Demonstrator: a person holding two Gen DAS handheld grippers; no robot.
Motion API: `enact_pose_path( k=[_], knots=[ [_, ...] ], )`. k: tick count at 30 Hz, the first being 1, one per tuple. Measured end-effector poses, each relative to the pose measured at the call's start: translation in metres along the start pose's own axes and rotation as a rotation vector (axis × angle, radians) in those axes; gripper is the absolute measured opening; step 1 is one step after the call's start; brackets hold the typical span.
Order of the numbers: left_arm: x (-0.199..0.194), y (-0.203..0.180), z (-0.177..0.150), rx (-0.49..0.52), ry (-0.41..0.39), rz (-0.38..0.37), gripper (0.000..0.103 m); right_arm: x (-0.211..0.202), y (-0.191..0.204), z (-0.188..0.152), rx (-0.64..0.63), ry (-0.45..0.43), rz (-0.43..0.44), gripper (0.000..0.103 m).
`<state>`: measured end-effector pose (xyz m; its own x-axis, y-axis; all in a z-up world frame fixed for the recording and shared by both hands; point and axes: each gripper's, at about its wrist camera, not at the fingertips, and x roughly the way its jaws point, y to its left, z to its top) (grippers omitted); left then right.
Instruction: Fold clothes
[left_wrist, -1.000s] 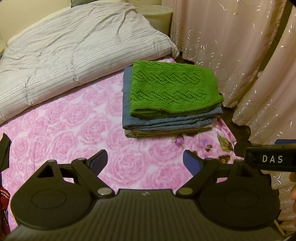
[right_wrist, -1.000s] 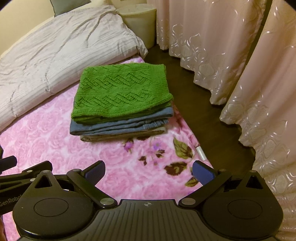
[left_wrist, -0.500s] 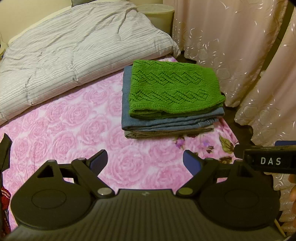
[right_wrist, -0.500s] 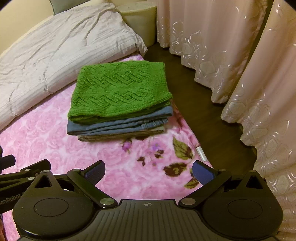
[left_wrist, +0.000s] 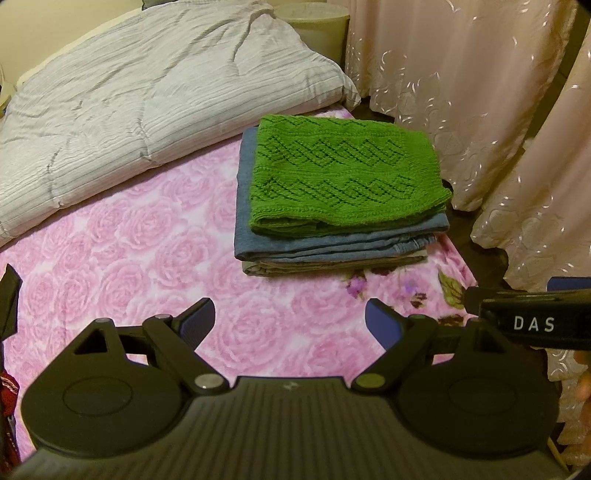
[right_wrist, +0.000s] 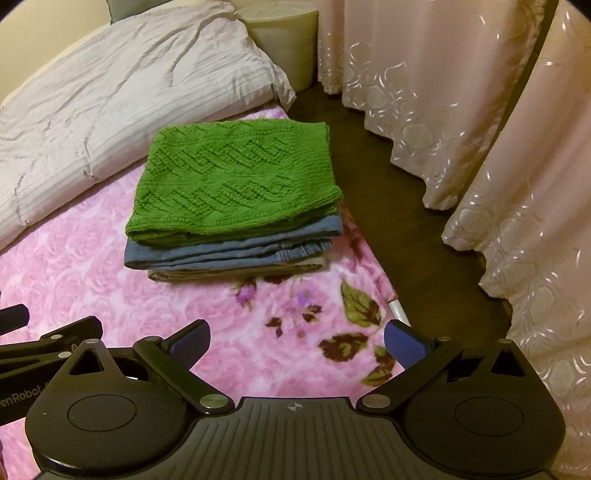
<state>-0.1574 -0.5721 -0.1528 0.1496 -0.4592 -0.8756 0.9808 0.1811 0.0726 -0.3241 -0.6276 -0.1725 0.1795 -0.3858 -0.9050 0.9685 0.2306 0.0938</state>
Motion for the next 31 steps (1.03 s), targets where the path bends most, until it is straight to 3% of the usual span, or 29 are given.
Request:
enact_pose_path(
  k=[31],
  knots=[
    [0.029, -0.011, 0.022, -0.032, -0.002, 0.054, 0.086, 0.041, -0.013, 0.029, -0.052, 0.025, 0.037, 0.103]
  ],
)
